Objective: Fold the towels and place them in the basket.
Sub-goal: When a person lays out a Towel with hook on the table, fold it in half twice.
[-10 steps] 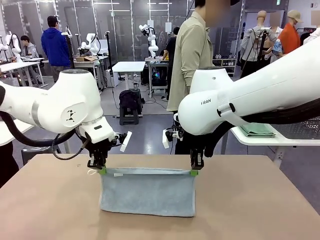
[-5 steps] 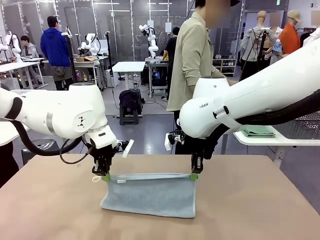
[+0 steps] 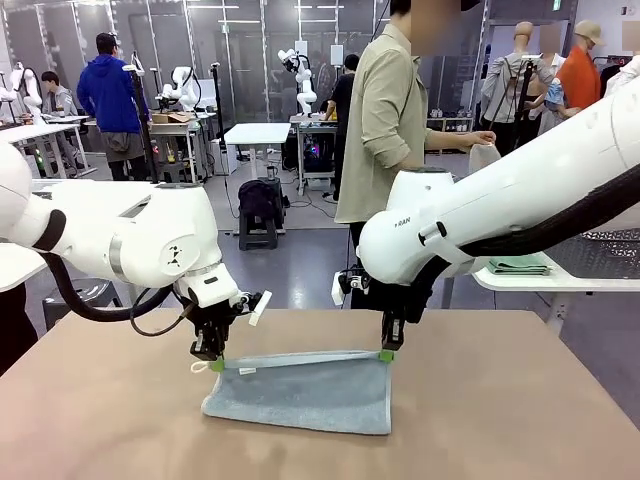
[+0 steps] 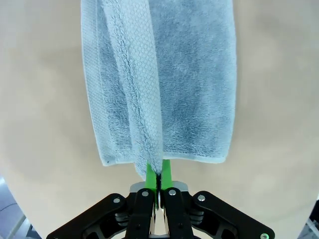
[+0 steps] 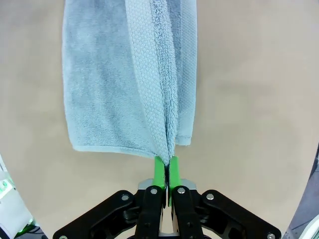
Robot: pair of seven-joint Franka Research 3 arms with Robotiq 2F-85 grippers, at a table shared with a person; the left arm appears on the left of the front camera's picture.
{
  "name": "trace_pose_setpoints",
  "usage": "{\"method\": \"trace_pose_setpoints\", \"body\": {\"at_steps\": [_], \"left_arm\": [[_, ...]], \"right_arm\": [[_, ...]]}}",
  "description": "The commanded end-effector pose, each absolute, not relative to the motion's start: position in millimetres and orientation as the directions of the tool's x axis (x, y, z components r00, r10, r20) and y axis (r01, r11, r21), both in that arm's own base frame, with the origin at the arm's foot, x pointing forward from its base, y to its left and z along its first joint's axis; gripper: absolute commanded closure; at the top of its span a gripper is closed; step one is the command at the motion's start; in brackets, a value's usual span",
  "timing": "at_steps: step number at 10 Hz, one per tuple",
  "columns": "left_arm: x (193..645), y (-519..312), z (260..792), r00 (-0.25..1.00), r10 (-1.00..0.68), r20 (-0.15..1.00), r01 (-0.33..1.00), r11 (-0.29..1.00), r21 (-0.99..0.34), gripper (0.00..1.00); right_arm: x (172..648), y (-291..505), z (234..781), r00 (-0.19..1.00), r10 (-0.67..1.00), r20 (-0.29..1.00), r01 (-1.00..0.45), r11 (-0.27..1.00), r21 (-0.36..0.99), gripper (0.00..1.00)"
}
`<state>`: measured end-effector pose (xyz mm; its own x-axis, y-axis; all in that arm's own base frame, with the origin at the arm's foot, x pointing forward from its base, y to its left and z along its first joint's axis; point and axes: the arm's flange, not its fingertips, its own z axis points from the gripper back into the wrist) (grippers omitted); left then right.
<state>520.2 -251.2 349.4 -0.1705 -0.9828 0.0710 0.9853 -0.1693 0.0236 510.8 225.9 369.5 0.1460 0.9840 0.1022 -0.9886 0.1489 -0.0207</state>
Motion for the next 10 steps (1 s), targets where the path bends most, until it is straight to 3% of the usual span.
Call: {"method": "trace_pose_setpoints", "body": {"at_steps": [1,2,3,4,5,6,7,8,10], "left_arm": [[529.7,-247.4,345.6,-0.218,-0.975,0.052,0.974,-0.213,0.074,0.96],[528.9,-248.9,349.2,-0.224,-0.973,0.048,0.970,-0.218,0.108,0.77],[528.5,-247.2,357.2,-0.224,-0.973,0.049,0.965,-0.215,0.149,0.77],[526.2,-245.2,370.4,-0.230,-0.972,0.055,0.958,-0.216,0.190,0.58],[523.5,-242.2,385.7,-0.232,-0.971,0.061,0.951,-0.213,0.225,0.73],[520.9,-238.8,401.2,-0.230,-0.971,0.069,0.947,-0.207,0.247,0.38],[515.6,-234.7,418.2,-0.223,-0.971,0.082,0.945,-0.195,0.261,0.54],[509.1,-232.2,432.3,-0.236,-0.966,0.104,0.941,-0.201,0.273,0.23],[481.7,-234.2,466.0,-0.230,-0.961,0.154,0.945,-0.183,0.272,0.23]], "right_arm": [[520.2,218.0,363.6,0.125,0.986,0.113,-0.991,0.129,-0.030,0.96],[519.2,217.7,364.1,0.126,0.985,0.119,-0.991,0.131,-0.036,0.78],[517.1,215.3,368.4,0.123,0.986,0.112,-0.990,0.129,-0.050,0.76],[513.7,213.5,375.6,0.121,0.987,0.108,-0.990,0.128,-0.063,0.58],[509.2,212.0,384.5,0.115,0.988,0.098,-0.990,0.123,-0.074,0.56],[505.3,210.9,393.6,0.117,0.989,0.091,-0.989,0.125,-0.084,0.38],[499.8,210.4,404.5,0.118,0.989,0.094,-0.987,0.127,-0.095,0.36],[493.2,212.2,415.3,0.117,0.989,0.095,-0.987,0.126,-0.097,0.20],[466.6,225.0,443.4,0.159,0.981,0.108,-0.983,0.167,-0.071,0.20]]}}
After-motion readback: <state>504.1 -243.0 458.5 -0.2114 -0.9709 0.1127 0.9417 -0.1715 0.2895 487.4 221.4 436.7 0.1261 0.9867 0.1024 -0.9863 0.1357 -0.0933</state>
